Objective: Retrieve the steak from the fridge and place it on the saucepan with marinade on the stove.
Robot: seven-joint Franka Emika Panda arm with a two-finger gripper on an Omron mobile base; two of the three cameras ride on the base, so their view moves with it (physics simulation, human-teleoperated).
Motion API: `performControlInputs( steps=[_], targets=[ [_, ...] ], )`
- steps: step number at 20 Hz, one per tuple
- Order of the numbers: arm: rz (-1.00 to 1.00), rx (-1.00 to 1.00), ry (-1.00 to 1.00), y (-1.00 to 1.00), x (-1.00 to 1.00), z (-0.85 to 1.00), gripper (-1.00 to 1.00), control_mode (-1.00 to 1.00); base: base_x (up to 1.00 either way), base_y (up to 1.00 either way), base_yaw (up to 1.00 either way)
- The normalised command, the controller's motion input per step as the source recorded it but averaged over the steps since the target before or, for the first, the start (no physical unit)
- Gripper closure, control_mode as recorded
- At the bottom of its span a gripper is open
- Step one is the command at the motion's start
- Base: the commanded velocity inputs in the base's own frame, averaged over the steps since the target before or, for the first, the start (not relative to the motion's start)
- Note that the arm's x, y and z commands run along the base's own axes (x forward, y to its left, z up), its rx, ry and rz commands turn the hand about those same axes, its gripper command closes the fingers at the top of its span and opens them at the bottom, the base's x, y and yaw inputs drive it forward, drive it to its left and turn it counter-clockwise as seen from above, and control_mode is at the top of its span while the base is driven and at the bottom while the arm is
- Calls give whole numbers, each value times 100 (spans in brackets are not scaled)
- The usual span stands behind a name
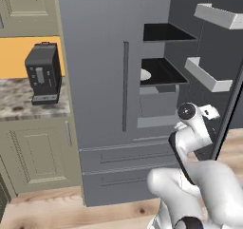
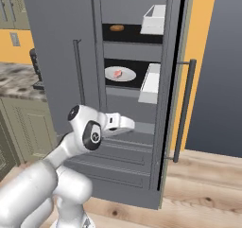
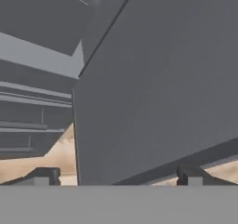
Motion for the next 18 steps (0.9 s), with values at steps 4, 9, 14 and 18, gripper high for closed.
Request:
performControlInputs(
  steps=[4,9,14,18],
  targets=[
    [0,21,-6,100,-8,31,-100,-100,0,0,0],
    [8,34,-3,100,0,56,-100,-100,0,0,0],
    [22,32,-4,96,0,49,-100,-100,0,0,0],
    [26,25,-11,82,1,48,-100,-100,0,0,0]
  ],
)
